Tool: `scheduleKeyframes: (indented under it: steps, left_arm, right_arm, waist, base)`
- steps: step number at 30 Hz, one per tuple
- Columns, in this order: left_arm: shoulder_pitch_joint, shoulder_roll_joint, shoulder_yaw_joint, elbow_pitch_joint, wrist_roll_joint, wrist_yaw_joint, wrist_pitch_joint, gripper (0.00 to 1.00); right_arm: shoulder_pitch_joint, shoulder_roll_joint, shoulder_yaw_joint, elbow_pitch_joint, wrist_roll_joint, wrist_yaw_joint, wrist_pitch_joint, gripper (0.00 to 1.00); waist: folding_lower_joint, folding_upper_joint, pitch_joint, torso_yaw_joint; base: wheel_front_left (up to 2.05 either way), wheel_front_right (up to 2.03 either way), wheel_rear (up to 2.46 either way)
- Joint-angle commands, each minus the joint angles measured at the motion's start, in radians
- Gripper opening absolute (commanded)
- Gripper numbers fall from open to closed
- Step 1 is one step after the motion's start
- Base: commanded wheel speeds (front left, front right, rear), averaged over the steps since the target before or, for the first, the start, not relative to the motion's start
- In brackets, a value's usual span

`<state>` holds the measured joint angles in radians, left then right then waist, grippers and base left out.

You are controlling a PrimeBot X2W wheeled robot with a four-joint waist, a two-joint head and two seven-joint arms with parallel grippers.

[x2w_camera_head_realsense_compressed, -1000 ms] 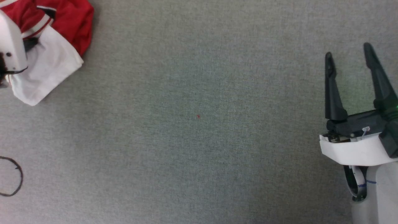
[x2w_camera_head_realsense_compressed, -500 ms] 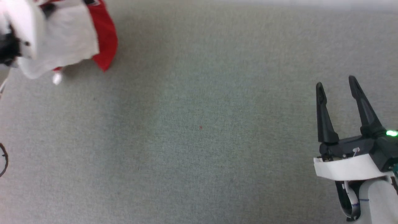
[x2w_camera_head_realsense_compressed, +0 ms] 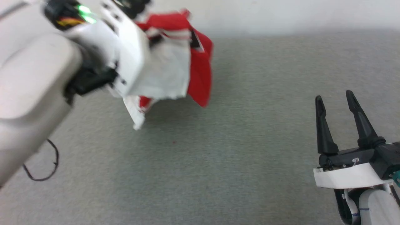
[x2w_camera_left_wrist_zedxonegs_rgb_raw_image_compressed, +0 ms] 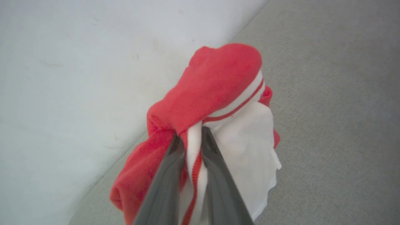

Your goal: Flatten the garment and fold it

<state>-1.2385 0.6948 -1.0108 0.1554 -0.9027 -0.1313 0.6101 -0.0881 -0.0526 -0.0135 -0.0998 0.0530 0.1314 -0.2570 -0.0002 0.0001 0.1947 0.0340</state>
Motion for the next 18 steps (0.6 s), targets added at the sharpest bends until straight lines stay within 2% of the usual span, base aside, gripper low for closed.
scheduleKeyframes:
  steps: [1,11,15,18]
  left_arm:
    - [-0.012,-0.023,-0.038,-0.009,-0.008,0.001,-0.010,0.00]
    - [0.069,-0.152,-0.239,0.081,-0.087,0.001,-0.060,0.00]
    - [0.144,-0.211,-0.267,0.128,-0.085,0.001,-0.028,0.00]
    - [0.242,-0.254,-0.269,0.131,-0.023,0.001,0.054,0.00]
  right_arm:
    - [0.014,0.002,-0.001,0.003,0.009,-0.001,-0.005,1.00]
    - [-0.004,0.002,-0.008,0.004,0.033,-0.001,-0.005,1.00]
    - [-0.020,0.002,-0.010,0.003,0.038,-0.001,-0.005,1.00]
    - [-0.034,0.002,-0.005,0.006,0.040,-0.001,-0.005,1.00]
  waist:
    - [0.0002,-0.0001,-0.020,-0.105]
    - [0.0002,-0.0001,0.048,-0.208]
    - [0.0002,-0.0001,0.084,-0.218]
    - [0.0002,-0.0001,0.101,-0.226]
  base:
    - [0.00,0.00,0.00]
    - [0.00,0.00,0.00]
    - [0.00,0.00,0.00]
    - [0.00,0.00,0.00]
